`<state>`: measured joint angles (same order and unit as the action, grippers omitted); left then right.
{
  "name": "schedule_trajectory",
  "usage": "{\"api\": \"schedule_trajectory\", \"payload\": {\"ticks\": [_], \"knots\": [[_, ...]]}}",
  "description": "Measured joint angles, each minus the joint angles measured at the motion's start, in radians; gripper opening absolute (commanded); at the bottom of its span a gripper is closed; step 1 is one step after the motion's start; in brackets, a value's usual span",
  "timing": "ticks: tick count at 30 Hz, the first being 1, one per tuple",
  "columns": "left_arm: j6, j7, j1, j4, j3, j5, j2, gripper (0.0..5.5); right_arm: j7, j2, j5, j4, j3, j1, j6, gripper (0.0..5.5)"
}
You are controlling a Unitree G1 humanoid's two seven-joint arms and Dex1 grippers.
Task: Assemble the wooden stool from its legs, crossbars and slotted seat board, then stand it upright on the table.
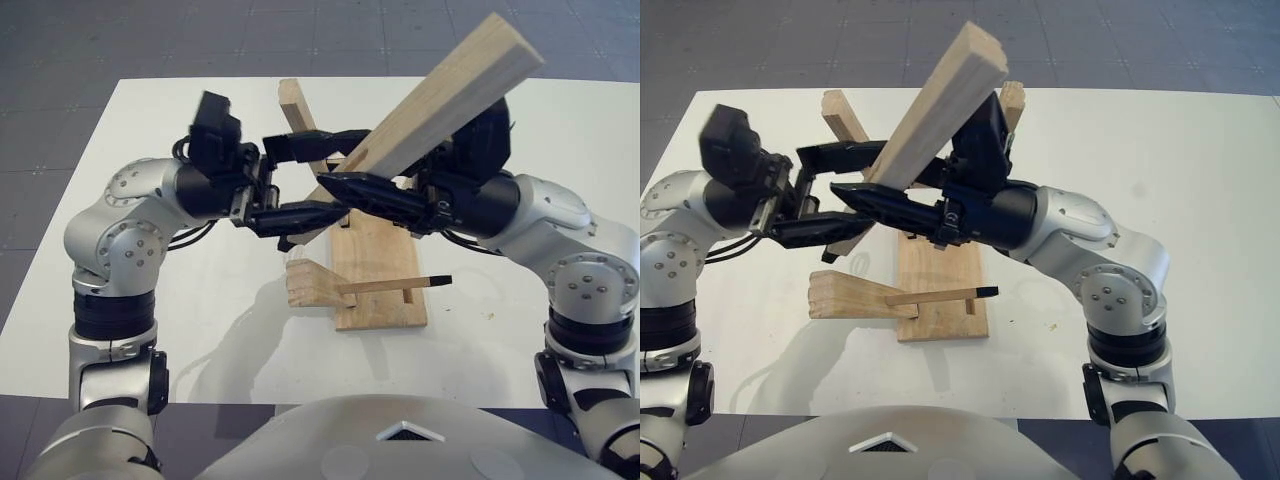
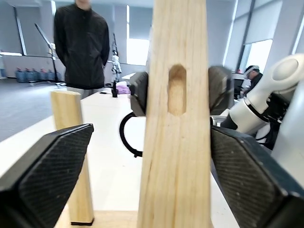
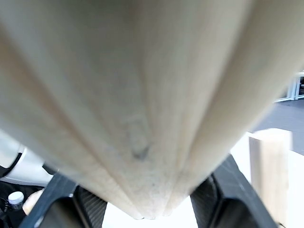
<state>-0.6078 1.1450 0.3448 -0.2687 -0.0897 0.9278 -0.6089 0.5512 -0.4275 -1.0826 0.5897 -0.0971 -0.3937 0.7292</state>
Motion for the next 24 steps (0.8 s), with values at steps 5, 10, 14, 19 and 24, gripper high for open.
{"api": "schedule_trajectory", "payload": {"ticks": [5,10,14,19,24], "knots": [[0.025,-0.013,-0.054,0.008,-0.093,-0.002,-0.028,4.37,0.071,-0.061,-0.001,-0.004,0.060,0.044,-0.001,2.06],[0.051,0.019,-0.115,0.023,-0.179,-0.005,-0.071,4.37,0.110,-0.117,0.002,-0.024,0.144,0.101,-0.007,2.06],[0.068,0.046,-0.176,0.024,-0.220,-0.005,-0.084,4.37,0.139,-0.160,0.025,-0.039,0.204,0.145,-0.021,2.06],[0.105,0.082,-0.257,0.024,-0.240,-0.037,-0.112,4.37,0.183,-0.196,0.054,-0.048,0.258,0.196,-0.047,2.06],[0.214,0.176,-0.351,0.059,-0.262,-0.112,-0.137,4.37,0.272,-0.252,0.067,-0.055,0.338,0.264,-0.082,2.06]]}}
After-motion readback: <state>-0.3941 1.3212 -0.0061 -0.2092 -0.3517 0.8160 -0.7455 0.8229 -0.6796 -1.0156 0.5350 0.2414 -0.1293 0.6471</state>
